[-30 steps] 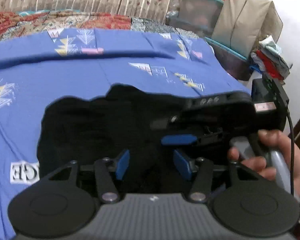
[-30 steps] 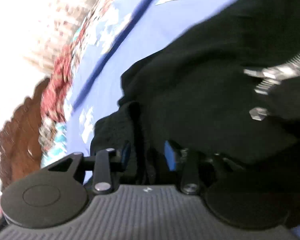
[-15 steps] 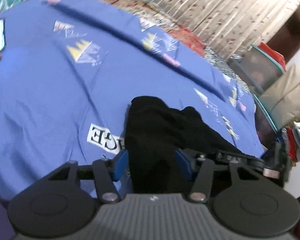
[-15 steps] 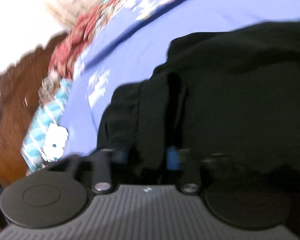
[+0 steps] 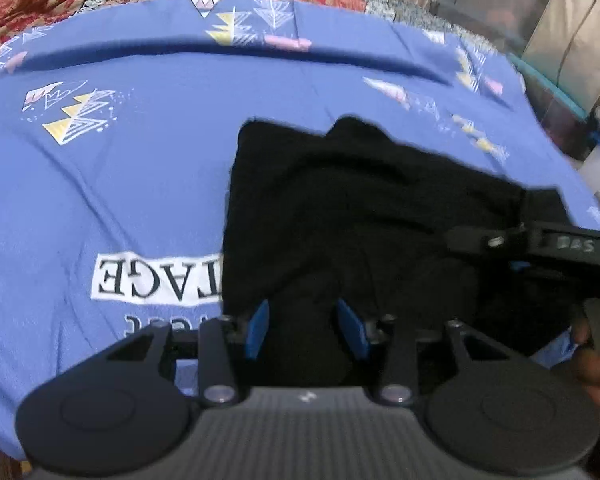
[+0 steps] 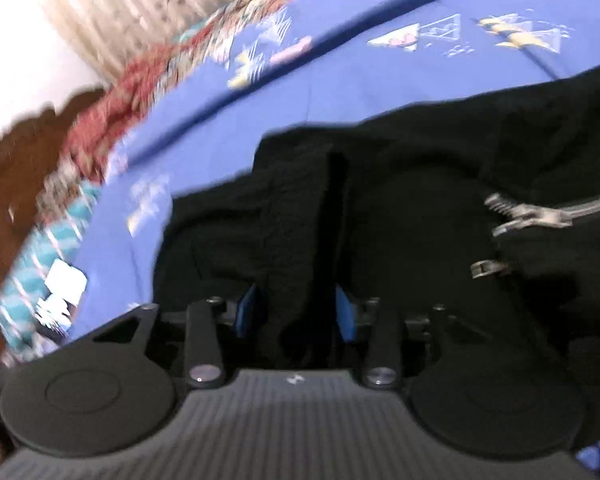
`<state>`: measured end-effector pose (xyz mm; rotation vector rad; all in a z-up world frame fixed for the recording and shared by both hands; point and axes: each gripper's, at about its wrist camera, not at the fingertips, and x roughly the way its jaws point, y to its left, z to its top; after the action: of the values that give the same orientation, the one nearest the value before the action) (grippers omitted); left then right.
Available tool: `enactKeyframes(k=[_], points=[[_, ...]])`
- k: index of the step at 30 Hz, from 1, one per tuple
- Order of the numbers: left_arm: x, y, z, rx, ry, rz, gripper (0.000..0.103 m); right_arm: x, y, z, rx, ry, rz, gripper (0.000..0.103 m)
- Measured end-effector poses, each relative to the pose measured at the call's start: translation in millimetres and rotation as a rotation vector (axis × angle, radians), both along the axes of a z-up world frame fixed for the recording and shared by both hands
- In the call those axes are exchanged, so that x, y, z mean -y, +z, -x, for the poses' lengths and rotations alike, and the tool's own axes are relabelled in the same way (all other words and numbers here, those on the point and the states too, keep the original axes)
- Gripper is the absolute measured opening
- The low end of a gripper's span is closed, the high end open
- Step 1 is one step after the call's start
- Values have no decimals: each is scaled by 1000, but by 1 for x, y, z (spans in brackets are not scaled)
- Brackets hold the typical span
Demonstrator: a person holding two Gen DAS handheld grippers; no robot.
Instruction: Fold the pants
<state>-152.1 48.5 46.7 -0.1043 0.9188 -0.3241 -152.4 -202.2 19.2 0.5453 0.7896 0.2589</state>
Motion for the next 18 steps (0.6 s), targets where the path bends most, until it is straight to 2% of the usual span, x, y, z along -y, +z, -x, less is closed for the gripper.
enactKeyframes(k=[4, 7, 10, 12, 13, 15, 17, 18], points=[[-18, 35, -3, 82, 40, 111, 38, 42, 33, 29, 172, -130, 19, 47], [-8, 52, -17, 127, 12, 153, 38, 91, 39, 50, 217, -287, 68, 50], [21, 49, -34, 121, -70, 167, 38, 134, 31, 70, 188, -439, 92, 56], [46, 32, -45, 89, -127, 145, 38, 159, 20, 83, 147, -537, 94, 58], [57, 19, -50, 56, -145, 107, 39, 167, 14, 89, 131, -571, 85, 58], [77, -17, -62, -41, -146, -17, 43, 180, -3, 98, 90, -624, 52, 61], [76, -24, -59, 14, -140, 8, 44, 180, -18, 97, 47, -635, -8, 60], [75, -21, -61, -8, -136, 12, 44, 185, -26, 98, 37, -628, -42, 60]])
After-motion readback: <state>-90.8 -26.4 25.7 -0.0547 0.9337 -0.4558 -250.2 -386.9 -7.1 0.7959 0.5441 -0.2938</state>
